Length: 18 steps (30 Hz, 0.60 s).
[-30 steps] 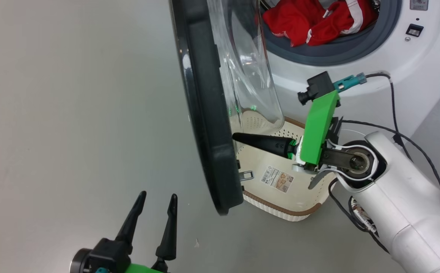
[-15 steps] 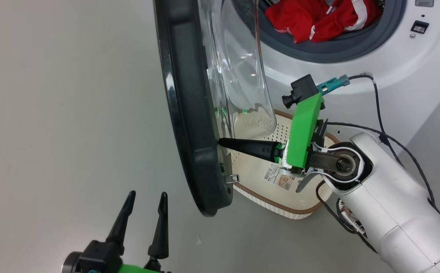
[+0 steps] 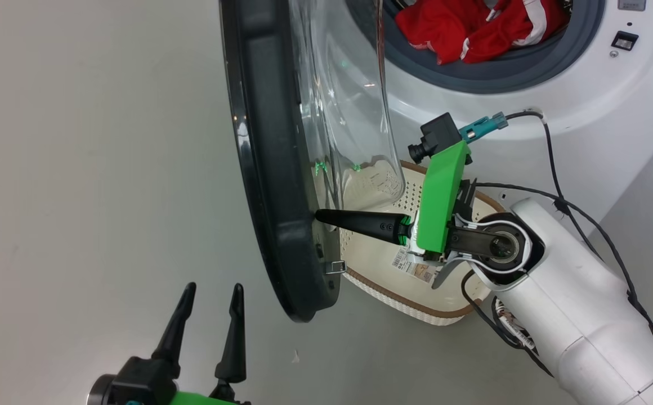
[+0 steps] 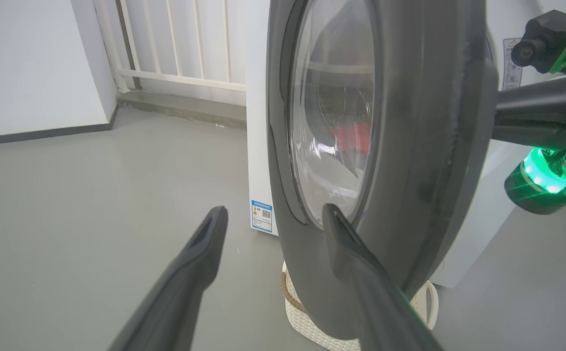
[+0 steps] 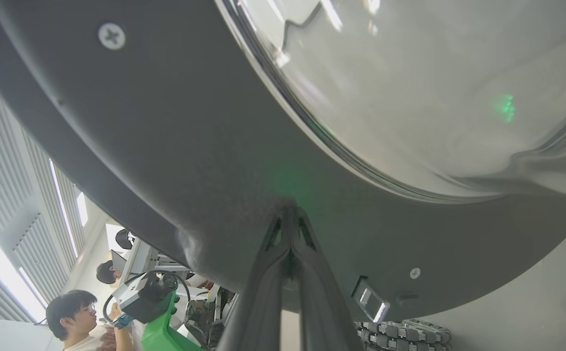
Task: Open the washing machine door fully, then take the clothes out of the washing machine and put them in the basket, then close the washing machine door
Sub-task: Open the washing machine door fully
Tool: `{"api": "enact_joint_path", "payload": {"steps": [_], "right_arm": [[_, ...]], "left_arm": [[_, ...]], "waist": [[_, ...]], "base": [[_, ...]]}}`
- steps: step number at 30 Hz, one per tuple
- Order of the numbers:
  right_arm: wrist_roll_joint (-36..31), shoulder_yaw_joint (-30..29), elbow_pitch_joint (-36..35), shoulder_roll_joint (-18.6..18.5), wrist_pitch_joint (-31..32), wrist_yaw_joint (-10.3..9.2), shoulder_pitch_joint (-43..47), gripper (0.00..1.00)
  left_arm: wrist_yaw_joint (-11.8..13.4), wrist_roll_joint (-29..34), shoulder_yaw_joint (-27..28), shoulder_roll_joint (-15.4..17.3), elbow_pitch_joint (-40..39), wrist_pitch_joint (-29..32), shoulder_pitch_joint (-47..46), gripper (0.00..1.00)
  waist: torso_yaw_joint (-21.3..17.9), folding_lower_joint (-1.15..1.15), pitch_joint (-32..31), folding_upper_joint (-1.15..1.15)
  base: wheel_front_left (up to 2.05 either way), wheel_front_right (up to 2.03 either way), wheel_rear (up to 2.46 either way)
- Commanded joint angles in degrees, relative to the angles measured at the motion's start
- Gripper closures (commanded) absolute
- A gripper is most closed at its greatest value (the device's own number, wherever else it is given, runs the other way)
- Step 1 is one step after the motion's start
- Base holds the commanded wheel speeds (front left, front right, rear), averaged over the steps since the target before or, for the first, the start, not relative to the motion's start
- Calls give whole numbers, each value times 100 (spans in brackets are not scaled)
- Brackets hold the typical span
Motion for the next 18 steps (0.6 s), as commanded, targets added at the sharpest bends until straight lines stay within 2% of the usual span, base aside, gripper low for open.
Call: {"api": "enact_joint_path", "payload": {"steps": [1, 10, 11, 12, 13, 14, 15, 16, 18], "right_arm": [[-87, 69, -172, 254, -27, 44, -97, 100], [-94, 154, -205, 306, -93, 44, -64, 100], [-112, 155, -227, 289, -110, 44, -40, 89], [-112, 155, -227, 289, -110, 44, -40, 89], [-134, 151, -245, 265, -142, 44, -12, 72], [-157, 147, -261, 236, -177, 44, 23, 58], [-178, 146, -275, 207, -214, 44, 61, 14], [-193, 142, -287, 179, -253, 44, 101, 0], [-218, 131, -330, 118, -332, 44, 185, 0]], "left_arm": [[58, 4, 246, 61, -174, -45, 11, 0], [62, 17, 273, 61, -152, -45, 42, 0], [56, 20, 271, 61, -142, -45, 46, 0], [56, 20, 271, 61, -142, -45, 46, 0], [47, 24, 268, 61, -130, -45, 48, 0], [35, 31, 266, 61, -112, -45, 51, 0], [19, 41, 265, 61, -94, -45, 56, 0], [2, 49, 264, 61, -74, -45, 57, 0], [-43, 71, 257, 61, -22, -45, 53, 0]], "waist": [[7, 0, 18, 0], [-1, 0, -27, 0], [-5, 0, -44, 0], [-5, 0, -44, 0], [-10, 0, -64, 0], [-15, 0, -100, 0], [-21, 0, -126, 0], [-28, 0, -148, 0], [-42, 0, -194, 0]], "base": [[0, 0, 0], [0, 0, 0], [0, 0, 0], [0, 0, 0], [0, 0, 0], [0, 0, 0], [0, 0, 0], [0, 0, 0], [0, 0, 0]]}}
